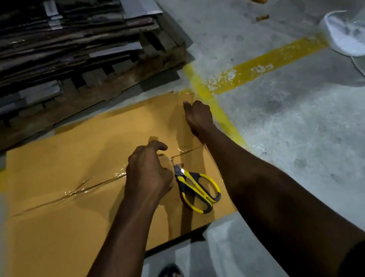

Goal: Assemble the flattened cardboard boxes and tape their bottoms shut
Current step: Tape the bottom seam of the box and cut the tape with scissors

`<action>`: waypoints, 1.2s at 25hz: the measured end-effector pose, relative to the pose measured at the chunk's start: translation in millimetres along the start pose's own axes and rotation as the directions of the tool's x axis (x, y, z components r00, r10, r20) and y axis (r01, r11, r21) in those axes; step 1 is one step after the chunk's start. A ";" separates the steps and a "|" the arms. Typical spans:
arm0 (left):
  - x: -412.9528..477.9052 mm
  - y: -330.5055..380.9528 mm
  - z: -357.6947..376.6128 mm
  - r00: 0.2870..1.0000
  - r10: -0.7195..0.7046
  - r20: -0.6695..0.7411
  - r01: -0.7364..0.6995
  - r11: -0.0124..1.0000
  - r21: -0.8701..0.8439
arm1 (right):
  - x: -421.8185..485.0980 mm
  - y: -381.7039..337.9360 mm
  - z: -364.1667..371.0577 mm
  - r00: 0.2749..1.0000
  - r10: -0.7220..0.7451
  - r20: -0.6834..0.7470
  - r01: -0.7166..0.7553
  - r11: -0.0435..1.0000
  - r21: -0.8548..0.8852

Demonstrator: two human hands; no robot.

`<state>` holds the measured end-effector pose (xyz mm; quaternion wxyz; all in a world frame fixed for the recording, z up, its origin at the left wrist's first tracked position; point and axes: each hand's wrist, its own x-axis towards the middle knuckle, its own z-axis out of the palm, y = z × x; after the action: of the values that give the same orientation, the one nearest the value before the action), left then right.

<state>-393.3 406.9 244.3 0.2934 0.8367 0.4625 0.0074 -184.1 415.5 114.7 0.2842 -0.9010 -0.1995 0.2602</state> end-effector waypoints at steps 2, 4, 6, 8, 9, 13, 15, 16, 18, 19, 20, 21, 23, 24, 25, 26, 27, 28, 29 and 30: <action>1.4 -1.8 0.4 1.000 0.000 0.001 0.000 1.000 -0.005 | 14.2 -3.7 0.7 0.996 0.083 0.033 -0.085 0.996 0.037; 2.7 -4.5 -0.4 1.000 0.008 -0.006 -0.008 1.000 -0.017 | 20.8 0.3 0.3 0.988 0.157 -0.003 -0.156 0.982 0.109; 3.5 -6.1 0.4 1.000 -0.001 -0.008 0.001 1.000 -0.024 | 23.1 -0.6 4.6 0.979 0.159 -0.129 -0.147 0.985 0.094; 3.9 -5.1 3.9 1.000 -0.004 -0.004 0.004 1.000 -0.020 | 27.9 -4.9 8.0 0.982 0.088 -0.169 -0.077 0.995 0.070; 4.2 -3.7 5.8 1.000 -0.001 -0.001 0.001 1.000 -0.021 | 32.4 -6.5 9.9 0.988 0.066 -0.141 -0.051 0.994 0.101; 6.2 1.0 9.0 1.000 0.006 0.021 -0.005 0.999 -0.043 | 46.4 -10.5 6.0 0.971 0.163 -0.177 -0.142 0.982 0.125; 6.4 2.2 8.6 1.000 0.008 0.027 -0.007 0.999 -0.041 | 54.4 -15.6 0.4 0.974 0.055 -0.218 -0.061 0.998 -0.020; 6.3 2.5 8.1 1.000 0.009 0.030 -0.007 0.999 -0.040 | 58.6 -17.9 -3.1 0.985 -0.030 -0.167 0.013 0.994 -0.106; 6.4 2.4 7.2 0.999 0.007 0.036 -0.006 0.999 -0.041 | 65.0 -21.3 -8.1 0.990 -0.143 -0.019 0.130 0.941 -0.313; 6.5 2.4 7.2 0.999 0.007 0.039 -0.005 0.999 -0.043 | 66.8 -20.5 -8.5 0.987 -0.161 0.025 0.157 0.900 -0.407; 6.7 2.2 7.2 0.999 0.006 0.041 -0.004 0.999 -0.045 | 67.3 -19.1 -7.8 0.982 -0.182 0.045 0.181 0.864 -0.470; 6.6 2.3 7.4 0.999 0.006 0.043 -0.004 0.999 -0.045 | 66.7 -17.0 -6.3 0.976 -0.213 0.052 0.210 0.841 -0.498; 6.3 3.8 8.2 0.999 0.004 0.049 -0.002 0.999 -0.044 | 65.6 -9.9 -6.9 0.963 -0.264 0.061 0.259 0.832 -0.490; 6.2 4.5 8.2 0.999 0.001 0.054 0.002 0.999 -0.044 | 65.7 -5.7 -8.3 0.959 -0.278 0.063 0.274 0.841 -0.466; 5.9 5.1 8.3 0.998 -0.002 0.060 0.004 0.999 -0.044 | 65.4 -0.5 -9.0 0.958 -0.281 0.062 0.280 0.860 -0.427; 5.7 5.5 8.6 0.998 -0.003 0.064 0.005 0.999 -0.044 | 64.8 4.5 -9.2 0.961 -0.271 0.056 0.272 0.889 -0.369; 5.7 5.7 8.4 0.998 -0.004 0.063 0.007 0.999 -0.043 | 63.7 7.6 -8.4 0.970 -0.239 0.042 0.241 0.927 -0.287; 5.4 5.9 8.1 0.998 -0.005 0.063 0.008 0.999 -0.040 | 62.5 10.1 -6.1 0.983 -0.184 0.021 0.184 0.965 -0.186; 4.9 6.1 7.8 0.998 -0.005 0.062 0.007 0.999 -0.034 | 60.3 11.4 -3.2 0.992 -0.126 -0.015 0.124 0.988 -0.095; 4.9 6.2 7.6 0.998 -0.003 0.062 0.005 1.000 -0.030 | 58.4 12.5 0.9 0.994 -0.087 -0.065 0.085 0.996 -0.039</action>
<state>-383.5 404.6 239.9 0.3204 0.8310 0.4545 -0.0122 -136.1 436.1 85.6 0.2853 -0.9047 -0.2333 0.2139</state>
